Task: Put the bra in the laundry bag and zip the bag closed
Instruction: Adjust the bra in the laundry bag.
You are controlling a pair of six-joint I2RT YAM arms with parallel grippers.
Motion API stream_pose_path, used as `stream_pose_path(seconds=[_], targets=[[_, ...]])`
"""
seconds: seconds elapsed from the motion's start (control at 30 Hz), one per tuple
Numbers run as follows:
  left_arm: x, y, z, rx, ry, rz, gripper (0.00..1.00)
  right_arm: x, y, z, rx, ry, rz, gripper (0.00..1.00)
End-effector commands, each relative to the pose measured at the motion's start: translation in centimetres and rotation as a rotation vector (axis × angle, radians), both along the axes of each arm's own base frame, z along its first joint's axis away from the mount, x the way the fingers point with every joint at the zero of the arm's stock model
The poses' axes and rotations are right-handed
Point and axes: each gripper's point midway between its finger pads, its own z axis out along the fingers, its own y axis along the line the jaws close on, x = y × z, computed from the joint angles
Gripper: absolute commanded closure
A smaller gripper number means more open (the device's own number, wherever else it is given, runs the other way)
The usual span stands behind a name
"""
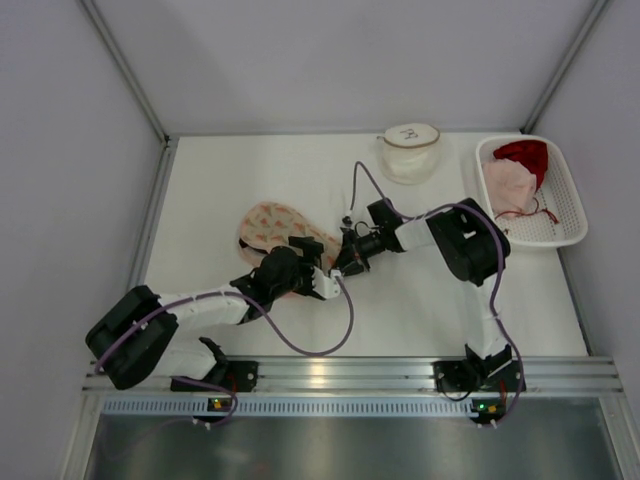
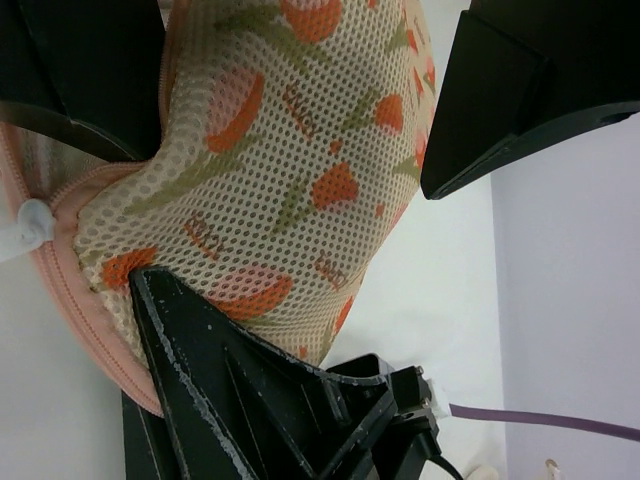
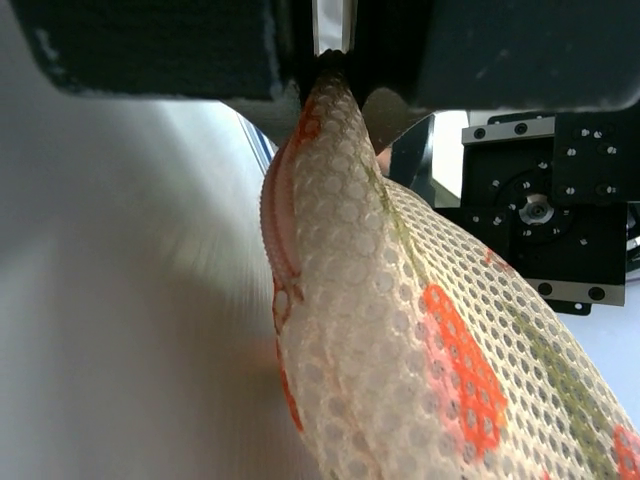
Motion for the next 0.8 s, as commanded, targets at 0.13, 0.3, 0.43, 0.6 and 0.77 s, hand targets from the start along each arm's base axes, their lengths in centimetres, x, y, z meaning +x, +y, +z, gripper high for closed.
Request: stream_pose_path(seconds=[0.13,0.3,0.43,0.6,0.77], targets=[[0.1,-1.6,1.0,-0.078,-0.067,-0.055,0.05,-2.9,0.5,0.4,0.008,0.124,0.101,0.89],[-0.2,-1.5,0.3,-0.094,-0.028,-0.034,0.1,-2.4,0.7,0.2,-0.011,0.124,0.082,0.54],[-0.1,-1.5,0.1,-0.105,-0.017,-0.014,0.1,-2.4,0.8,-0.3,-0.036,0.138,0.067,0.51],[0.3,-1.7,0.3,-0.122,-0.004,0.005,0.1,-2.0,1.2,-0.6,-0.045,0.138,0.047,0.58],[0.9,-1.2,0.7,-0.121,-0.021,0.053,0.07,-1.7,1.6,-0.6,-0.033,0.136,0.036,0.97]])
